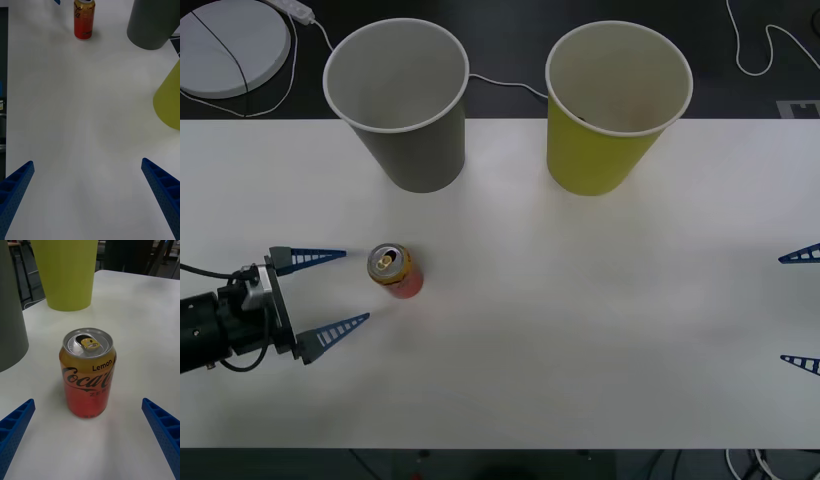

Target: Put the can into the green bin and the plastic bottle into the gray bin

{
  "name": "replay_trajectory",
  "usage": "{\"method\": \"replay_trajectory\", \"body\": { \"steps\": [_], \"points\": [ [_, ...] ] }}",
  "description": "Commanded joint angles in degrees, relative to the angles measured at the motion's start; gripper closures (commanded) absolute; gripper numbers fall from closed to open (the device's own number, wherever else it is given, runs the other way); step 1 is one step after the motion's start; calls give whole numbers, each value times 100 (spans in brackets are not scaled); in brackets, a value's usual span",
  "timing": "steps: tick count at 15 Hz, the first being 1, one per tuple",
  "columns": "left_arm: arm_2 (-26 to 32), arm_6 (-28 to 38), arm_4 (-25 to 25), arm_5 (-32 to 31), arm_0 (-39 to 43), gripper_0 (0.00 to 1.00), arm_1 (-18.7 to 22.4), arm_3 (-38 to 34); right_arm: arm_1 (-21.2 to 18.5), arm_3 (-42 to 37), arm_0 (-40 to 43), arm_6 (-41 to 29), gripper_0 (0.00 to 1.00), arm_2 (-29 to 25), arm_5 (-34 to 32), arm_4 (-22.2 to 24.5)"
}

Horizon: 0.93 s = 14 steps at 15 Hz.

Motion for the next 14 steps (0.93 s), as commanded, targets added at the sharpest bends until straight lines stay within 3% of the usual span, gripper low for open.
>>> {"method": "replay_trajectory", "body": {
  "steps": [1,14],
  "points": [
    [1,18,-71,114,-10,0,-239,0,0,0,0,0,0,0,0,0],
    [10,194,-818,554,-529,0,-1223,272,0,0,0,0,0,0,0,0]
  ]
}}
